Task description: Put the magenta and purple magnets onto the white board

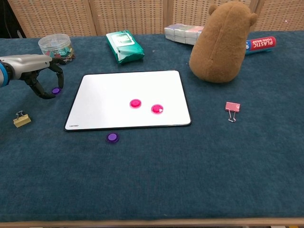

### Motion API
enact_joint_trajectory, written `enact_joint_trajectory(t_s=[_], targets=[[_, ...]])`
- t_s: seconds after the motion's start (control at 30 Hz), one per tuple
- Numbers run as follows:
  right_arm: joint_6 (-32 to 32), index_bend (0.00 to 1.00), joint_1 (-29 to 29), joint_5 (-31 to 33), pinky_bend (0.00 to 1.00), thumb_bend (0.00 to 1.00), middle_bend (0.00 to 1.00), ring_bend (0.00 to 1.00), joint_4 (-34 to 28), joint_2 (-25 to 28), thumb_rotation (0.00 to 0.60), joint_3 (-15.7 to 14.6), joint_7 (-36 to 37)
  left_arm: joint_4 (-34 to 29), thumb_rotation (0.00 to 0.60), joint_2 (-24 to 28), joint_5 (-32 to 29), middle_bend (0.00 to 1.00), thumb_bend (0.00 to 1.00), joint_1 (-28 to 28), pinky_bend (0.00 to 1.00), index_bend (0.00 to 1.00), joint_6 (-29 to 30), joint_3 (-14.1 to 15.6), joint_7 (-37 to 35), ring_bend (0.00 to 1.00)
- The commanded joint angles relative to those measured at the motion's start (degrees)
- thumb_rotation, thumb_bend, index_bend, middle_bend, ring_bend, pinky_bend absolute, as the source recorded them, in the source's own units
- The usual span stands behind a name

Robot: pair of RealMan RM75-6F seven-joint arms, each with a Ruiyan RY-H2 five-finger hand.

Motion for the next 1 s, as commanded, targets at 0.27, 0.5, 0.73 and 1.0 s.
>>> enact_joint_trajectory(t_s=[0.27, 0.5, 0.73, 1.0], targets=[[-0.2, 0.37, 0.07, 0.09, 0.0, 0.23, 0.0, 0.0, -0.06, -0.01, 0.6, 0.02, 0.06, -10.28, 0.6, 4.59, 6.08, 0.0, 0.47, 0.8, 0.0, 0.6, 2.69, 0.14, -1.29, 0.0], [-0.18, 0.37, 0.01, 0.12, 0.0, 0.23, 0.0, 0.0, -0.02, 0.09, 0.6, 0.01, 0.29, -16.41, 0.6, 5.06, 8.95, 0.0, 0.47, 0.3, 0.0, 0.6, 3.52, 1.56, 0.96, 0.0], [-0.17, 0.37, 0.01, 0.1, 0.0, 0.23, 0.0, 0.0, 0.03, 0.15, 0.6, 0.04, 0.48, -17.45, 0.6, 3.32, 9.01, 0.0, 0.47, -0.61, 0.0, 0.6, 3.21, 2.94, 3.8, 0.0], [-0.11, 0.37, -0.05, 0.23, 0.0, 0.23, 0.0, 0.0, 0.15, 0.29, 0.6, 0.12, 0.89, -17.1, 0.6, 0.8, 7.78, 0.0, 0.47, -1.25, 0.0, 0.6, 3.86, 3.68, 6.36, 0.0]])
